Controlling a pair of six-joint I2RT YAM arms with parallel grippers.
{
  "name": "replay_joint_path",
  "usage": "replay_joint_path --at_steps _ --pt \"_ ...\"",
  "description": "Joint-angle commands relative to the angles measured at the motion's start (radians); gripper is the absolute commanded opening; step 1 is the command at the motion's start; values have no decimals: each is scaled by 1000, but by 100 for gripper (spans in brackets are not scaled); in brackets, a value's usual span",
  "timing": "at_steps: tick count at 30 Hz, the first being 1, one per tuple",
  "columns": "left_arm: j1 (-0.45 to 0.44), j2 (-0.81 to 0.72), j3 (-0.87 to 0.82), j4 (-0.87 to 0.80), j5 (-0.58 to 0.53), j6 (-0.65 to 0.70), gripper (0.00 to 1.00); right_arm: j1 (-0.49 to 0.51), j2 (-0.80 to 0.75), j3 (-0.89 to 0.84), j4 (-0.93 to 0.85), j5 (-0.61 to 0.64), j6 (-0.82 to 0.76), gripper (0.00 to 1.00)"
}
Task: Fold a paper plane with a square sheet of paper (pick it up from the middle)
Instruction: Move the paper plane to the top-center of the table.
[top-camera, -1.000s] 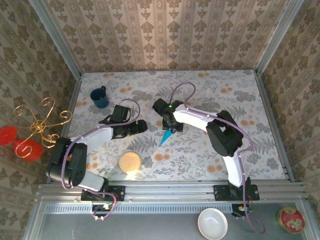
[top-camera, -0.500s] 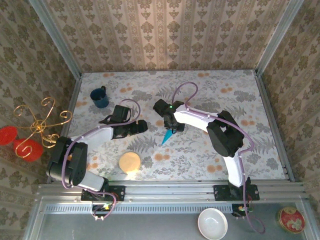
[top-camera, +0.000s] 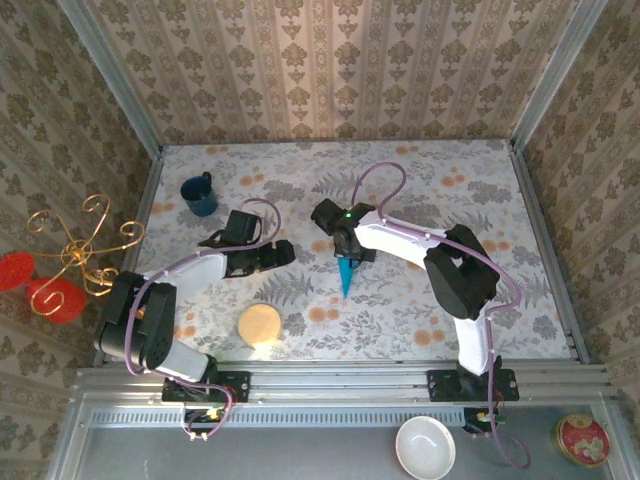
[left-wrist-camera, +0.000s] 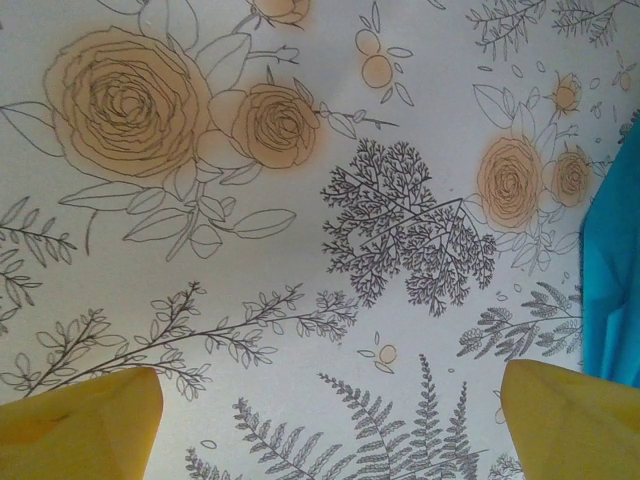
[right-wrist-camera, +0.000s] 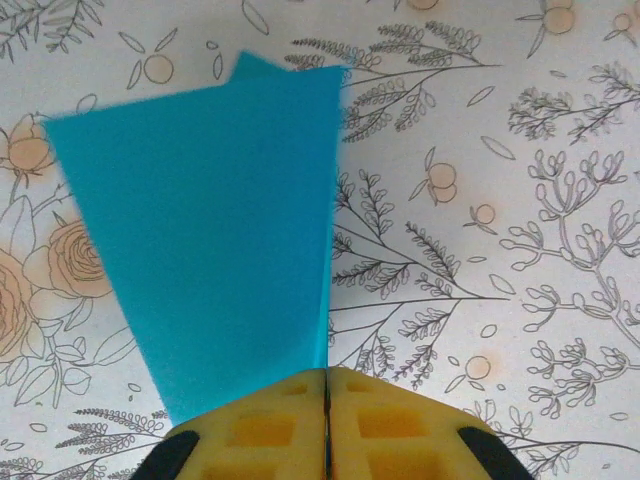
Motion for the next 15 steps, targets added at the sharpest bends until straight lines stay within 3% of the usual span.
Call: replay_joint_path --at_steps 1,8,15 --pt "14 0 27 -19 -5 -13 89 -5 -45 -24 -2 54 13 4" --pt "43 -25 17 -20 -2 -33 89 -19 -106 -6 94 -40 -183 0" --pt "72 -120 -47 55 12 -102 88 -78 -192 -123 444 -479 -371 0"
